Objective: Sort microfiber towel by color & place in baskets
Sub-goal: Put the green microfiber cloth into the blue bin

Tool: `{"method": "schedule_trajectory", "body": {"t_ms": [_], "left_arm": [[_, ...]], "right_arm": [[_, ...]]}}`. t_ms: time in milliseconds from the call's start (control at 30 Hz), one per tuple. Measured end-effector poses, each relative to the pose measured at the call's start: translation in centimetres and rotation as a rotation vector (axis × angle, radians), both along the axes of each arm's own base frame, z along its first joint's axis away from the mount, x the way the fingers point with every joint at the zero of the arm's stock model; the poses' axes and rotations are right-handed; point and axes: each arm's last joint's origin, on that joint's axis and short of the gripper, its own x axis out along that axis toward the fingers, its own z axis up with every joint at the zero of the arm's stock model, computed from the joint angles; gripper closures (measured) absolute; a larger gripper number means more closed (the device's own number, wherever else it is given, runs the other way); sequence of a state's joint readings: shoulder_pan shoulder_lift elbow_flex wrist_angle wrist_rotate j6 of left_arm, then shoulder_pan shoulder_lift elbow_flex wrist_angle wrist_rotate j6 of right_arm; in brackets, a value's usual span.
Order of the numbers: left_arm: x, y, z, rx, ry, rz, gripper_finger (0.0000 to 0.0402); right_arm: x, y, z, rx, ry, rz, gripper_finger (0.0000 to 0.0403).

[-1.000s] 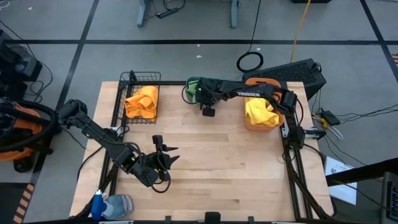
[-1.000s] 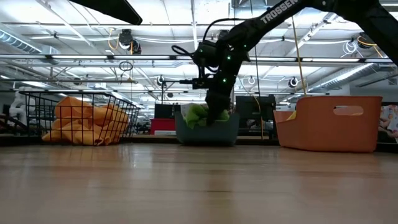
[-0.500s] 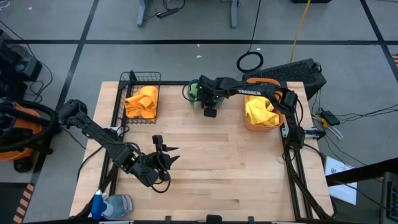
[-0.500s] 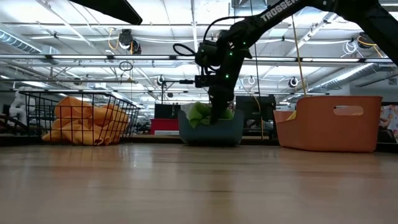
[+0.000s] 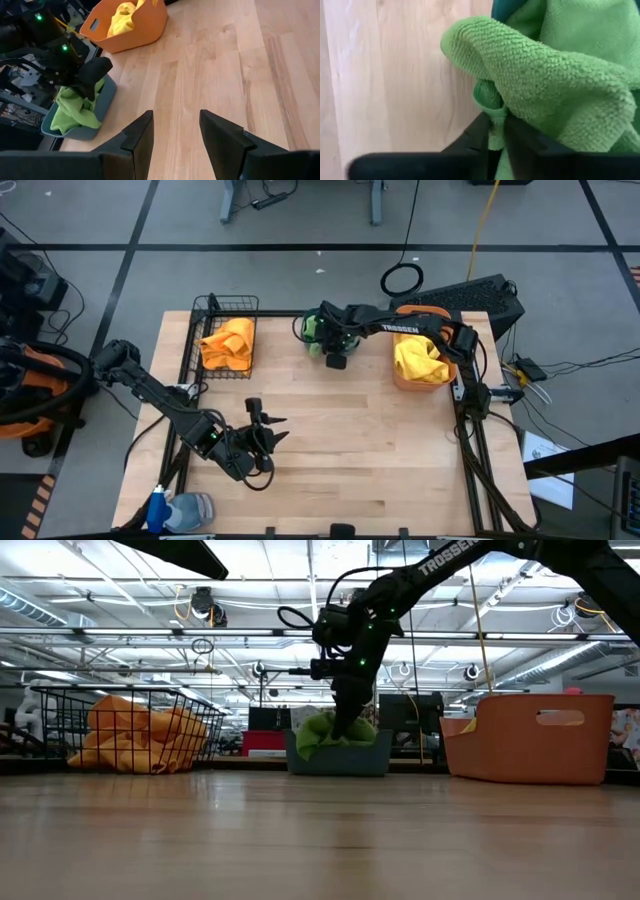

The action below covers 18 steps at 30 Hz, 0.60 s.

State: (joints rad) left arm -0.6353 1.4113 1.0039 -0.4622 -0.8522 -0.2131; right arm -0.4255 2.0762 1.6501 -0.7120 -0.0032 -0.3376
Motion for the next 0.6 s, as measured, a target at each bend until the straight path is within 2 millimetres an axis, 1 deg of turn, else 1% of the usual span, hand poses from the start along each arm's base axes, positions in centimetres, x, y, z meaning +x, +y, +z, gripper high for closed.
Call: {"method": "schedule_trajectory", "body": {"t_ms": [100,133,300,400,500,600], "left_arm": [[0.0,0.0,0.0,-0.001,0.001,-0.001,0.0235],[0.0,0.0,0.0,-0.002,0.001,-0.001,0.0235],[0.0,0.0,0.0,-0.002,0.001,-0.002,0.0235],[0.0,0.0,0.0,-0.002,0.001,-0.002,0.0235],[0.0,0.0,0.0,-0.002,0.002,-0.002,0.0235],[0.0,0.0,0.0,-0.002,0.003,-0.002,0.0235]], "right_arm": [[0.1,-0.1,0.1,-0.015,-0.009,0.018,0.0389],[0.2,-0.1,0.1,-0.021,-0.015,0.025,0.0395],[0.5,-0.3,0.3,-0.066,-0.048,0.034,0.0393],[0.5,-0.7,0.6,-0.152,-0.03,0.013,0.04],[0.3,-1.4,0.9,-0.233,-0.013,-0.019,0.0399],[-0.1,-2.4,0.9,-0.237,-0.028,-0.04,0.0401]]}}
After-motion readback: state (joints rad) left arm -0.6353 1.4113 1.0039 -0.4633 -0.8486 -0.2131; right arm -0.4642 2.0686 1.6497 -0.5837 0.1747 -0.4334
